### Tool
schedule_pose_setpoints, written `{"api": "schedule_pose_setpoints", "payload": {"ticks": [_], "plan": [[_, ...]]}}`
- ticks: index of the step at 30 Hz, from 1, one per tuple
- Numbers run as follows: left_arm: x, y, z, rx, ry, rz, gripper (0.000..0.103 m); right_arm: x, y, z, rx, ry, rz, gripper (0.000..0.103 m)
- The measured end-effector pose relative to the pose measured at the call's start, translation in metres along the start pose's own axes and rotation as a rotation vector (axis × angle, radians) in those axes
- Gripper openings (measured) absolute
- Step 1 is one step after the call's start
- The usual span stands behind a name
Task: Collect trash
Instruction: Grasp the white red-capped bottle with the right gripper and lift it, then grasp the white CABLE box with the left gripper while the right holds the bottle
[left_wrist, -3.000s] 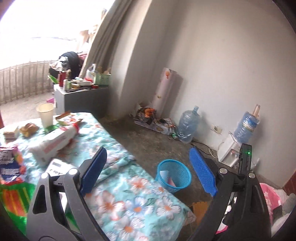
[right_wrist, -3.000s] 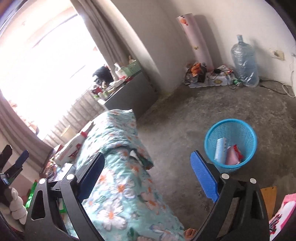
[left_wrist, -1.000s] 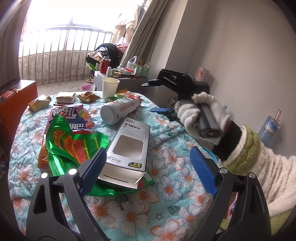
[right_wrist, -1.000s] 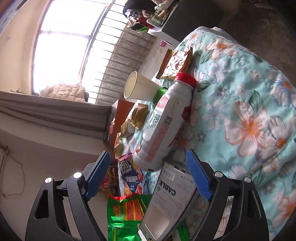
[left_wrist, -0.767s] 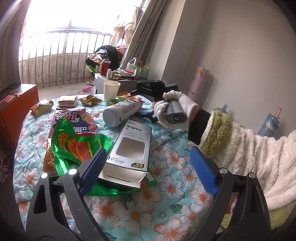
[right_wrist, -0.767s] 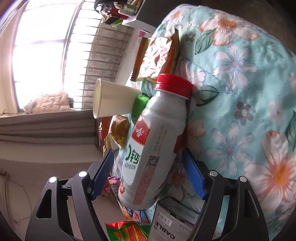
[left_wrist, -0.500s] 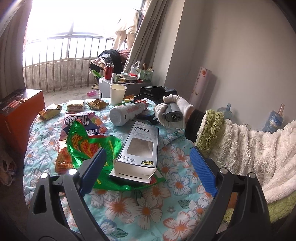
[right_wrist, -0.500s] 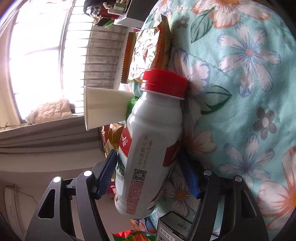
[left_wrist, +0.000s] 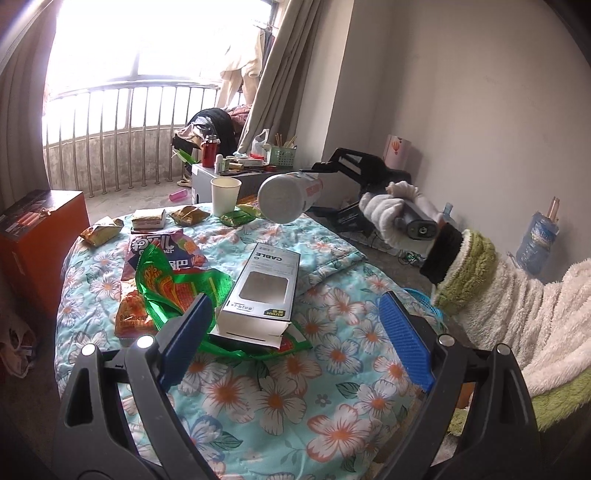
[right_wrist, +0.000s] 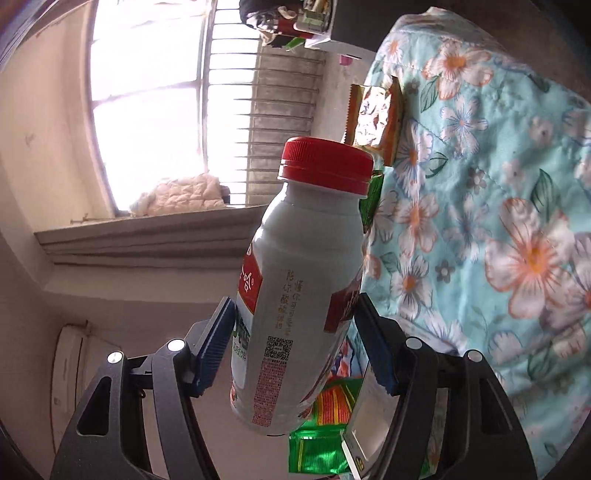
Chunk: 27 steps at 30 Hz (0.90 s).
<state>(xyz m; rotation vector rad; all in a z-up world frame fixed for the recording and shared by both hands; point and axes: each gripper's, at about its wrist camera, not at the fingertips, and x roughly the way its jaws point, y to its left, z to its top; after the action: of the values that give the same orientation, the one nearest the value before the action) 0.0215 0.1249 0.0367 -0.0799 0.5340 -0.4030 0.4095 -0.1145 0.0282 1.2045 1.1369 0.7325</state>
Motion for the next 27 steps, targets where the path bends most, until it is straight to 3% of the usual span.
{"api": "schedule_pose_setpoints", "payload": {"ticks": [7, 13, 17, 21, 27], "plan": [[0.005, -0.011, -0.006, 0.021, 0.031, -0.049, 0.087, -0.086, -0.001, -0.079, -0.133, 0.114, -0.062, 0.065], [0.029, -0.008, 0.003, -0.030, 0.079, -0.091, 0.087, -0.109, -0.045, -0.125, -0.154, 0.195, -0.299, 0.065], [0.058, -0.010, 0.014, -0.034, 0.129, -0.051, 0.087, -0.108, -0.065, -0.141, -0.207, 0.167, -0.519, 0.066], [0.099, -0.016, 0.021, 0.003, 0.191, 0.024, 0.087, -0.102, -0.066, -0.145, -0.254, 0.128, -0.538, 0.067], [0.164, -0.009, 0.037, 0.020, 0.275, 0.077, 0.087, -0.103, -0.061, -0.156, -0.350, 0.036, -0.571, 0.075]]}}
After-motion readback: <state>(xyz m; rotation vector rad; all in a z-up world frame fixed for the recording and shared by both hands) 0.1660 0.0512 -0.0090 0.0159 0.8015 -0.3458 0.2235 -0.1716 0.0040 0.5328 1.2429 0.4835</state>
